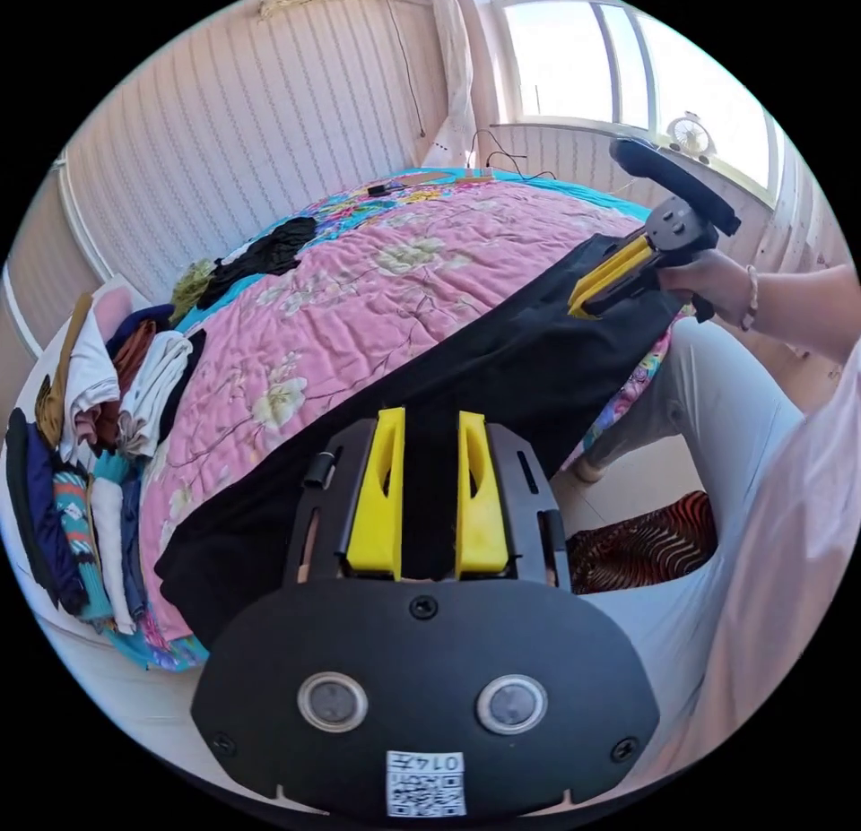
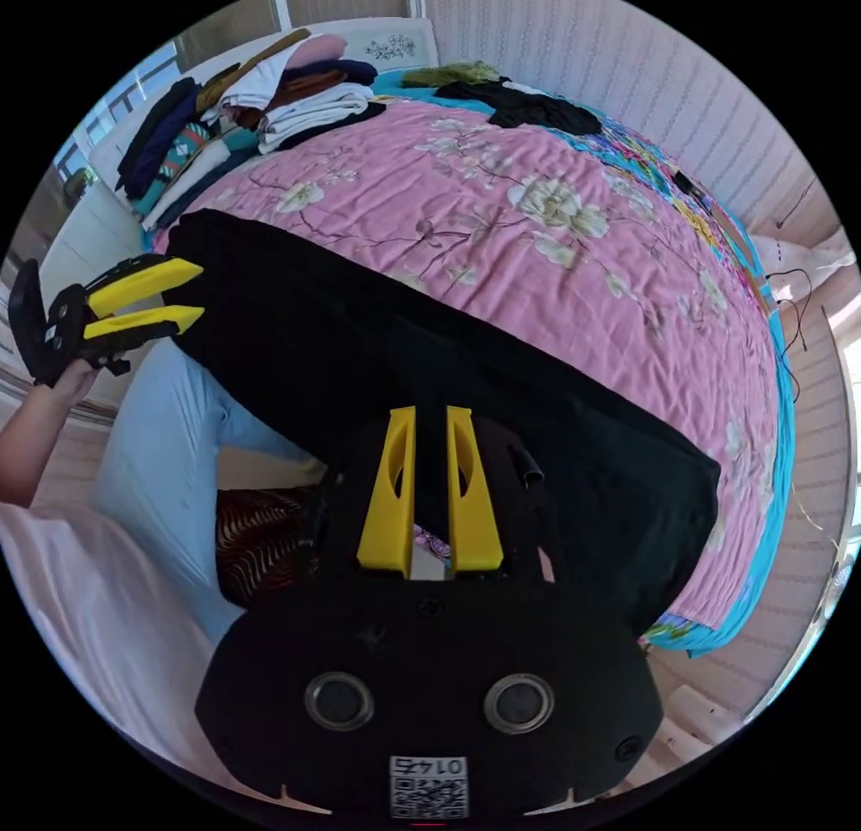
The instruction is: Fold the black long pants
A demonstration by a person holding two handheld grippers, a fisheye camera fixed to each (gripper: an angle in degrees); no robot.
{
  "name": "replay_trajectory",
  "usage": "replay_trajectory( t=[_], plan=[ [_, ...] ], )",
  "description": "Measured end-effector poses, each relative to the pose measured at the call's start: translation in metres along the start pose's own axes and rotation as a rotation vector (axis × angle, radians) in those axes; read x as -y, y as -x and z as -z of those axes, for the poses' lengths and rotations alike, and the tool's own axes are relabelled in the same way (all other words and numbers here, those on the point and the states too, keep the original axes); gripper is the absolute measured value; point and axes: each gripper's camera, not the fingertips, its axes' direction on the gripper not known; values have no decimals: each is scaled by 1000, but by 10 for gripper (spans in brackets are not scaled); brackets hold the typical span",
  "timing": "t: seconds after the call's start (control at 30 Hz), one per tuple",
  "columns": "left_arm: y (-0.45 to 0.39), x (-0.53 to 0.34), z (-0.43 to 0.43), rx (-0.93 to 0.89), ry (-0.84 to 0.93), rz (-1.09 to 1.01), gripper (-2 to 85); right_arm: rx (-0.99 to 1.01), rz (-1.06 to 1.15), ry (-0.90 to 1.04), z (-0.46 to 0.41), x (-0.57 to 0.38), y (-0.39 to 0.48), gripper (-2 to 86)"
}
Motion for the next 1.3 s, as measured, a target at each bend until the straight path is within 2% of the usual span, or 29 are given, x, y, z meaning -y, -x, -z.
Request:
replay_trajectory(
  t=[0.07, 0.27, 0.5, 0.63, 0.87, 0.93, 1.07, 1.13, 1.3],
  plan=[
    [-9, 19, -22, -1, 36, -43, 85, -32, 4, 32, -5, 18, 4, 55],
    [-26, 49, -76, -40, 176, -62, 97, 33, 30, 109, -23, 55, 6, 59],
    [-41, 63, -87, -50, 170, -60, 98, 212, 80, 166, -5, 83, 6, 128],
    [-48, 76, -89, -40, 202, -52, 97, 119, 122, 132, 5, 92, 15, 115],
    [-57, 82, -98, -25, 204, -57, 87, 91, 148, 68, 20, 101, 24, 111],
    [-58, 81, -102, -28, 197, -62, 78, 132, 157, 150, 0, 104, 23, 102],
    [-52, 83, -97, -82, 185, -22, 9, 204, 147, 128, 10, 102, 10, 51],
    [-50, 84, -87, -84, 156, -9, 1, 233, 153, 93, 26, 97, 5, 13],
    [-37, 91, -63, -90, 114, 25, -6, 210, 193, 38, 58, 94, 2, 3]
  ],
)
